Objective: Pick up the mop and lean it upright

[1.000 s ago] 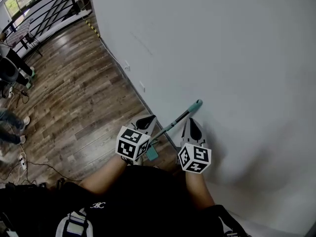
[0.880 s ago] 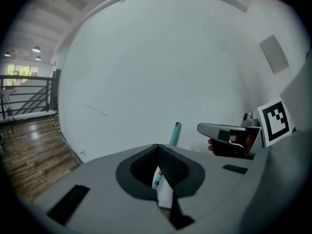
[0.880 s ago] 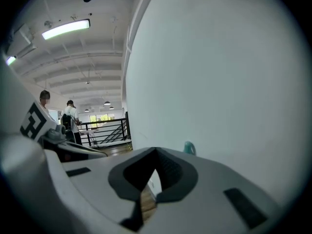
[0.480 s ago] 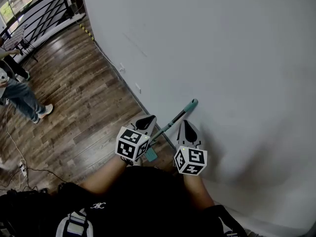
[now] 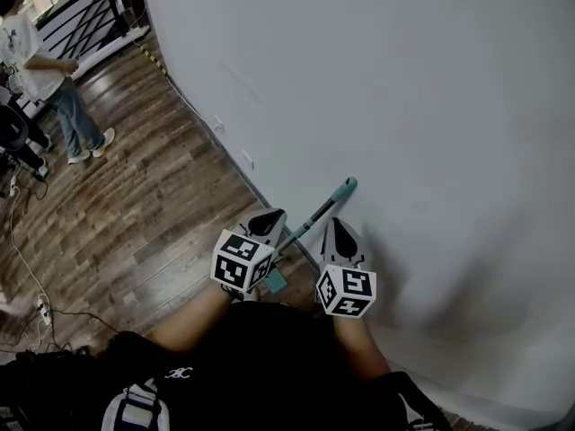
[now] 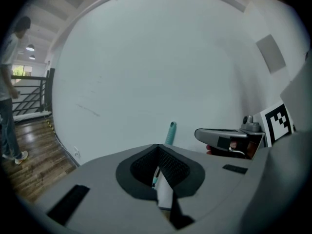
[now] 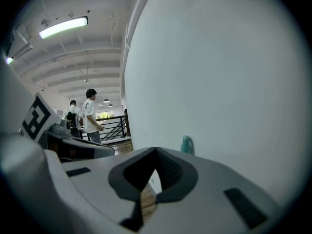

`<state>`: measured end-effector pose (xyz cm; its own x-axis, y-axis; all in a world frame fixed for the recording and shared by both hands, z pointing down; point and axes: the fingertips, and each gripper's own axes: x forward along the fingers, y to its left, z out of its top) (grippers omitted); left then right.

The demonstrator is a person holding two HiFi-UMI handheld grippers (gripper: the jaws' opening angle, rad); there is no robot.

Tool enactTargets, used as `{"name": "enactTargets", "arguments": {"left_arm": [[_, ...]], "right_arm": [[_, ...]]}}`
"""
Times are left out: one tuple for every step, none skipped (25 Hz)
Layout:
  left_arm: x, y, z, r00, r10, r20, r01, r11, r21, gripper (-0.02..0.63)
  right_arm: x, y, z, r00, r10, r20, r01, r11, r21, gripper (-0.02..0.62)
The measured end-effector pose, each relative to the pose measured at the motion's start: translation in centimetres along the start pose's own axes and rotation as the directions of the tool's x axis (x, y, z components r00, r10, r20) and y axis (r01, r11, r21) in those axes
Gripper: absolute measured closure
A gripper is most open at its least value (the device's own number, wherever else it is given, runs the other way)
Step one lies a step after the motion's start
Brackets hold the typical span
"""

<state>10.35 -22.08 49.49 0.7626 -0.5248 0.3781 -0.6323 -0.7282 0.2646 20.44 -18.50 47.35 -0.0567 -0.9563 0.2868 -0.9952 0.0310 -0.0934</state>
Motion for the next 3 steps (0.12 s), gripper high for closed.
{"name": "enactTargets", "arguments": {"left_arm": [[0.05,0.01,-0.04,1.000,0.000,-0.001,0.000,1.000,0.000,0.609],[0.08,0.02,-0.07,1.000,0.001,-0.001,-0.001,1.000,0.001,0.609],[0.12,0.04,-0.09,1.000,0.001,-0.001,-0.001,1.000,0.001,0.609]], "right_arm": [[0.02,-0.05,-0.08,1.000,-0.001,-0.001,0.001,1.000,-0.003,0.581],[0.04,-0.08,-0.14,1.000,-0.003,-0.002,0.003,1.000,-0.007,0.581],[0.07,-0.11,-0.20,1.000,-0.005,-0.003,0.005,1.000,-0.012,0.581]]}}
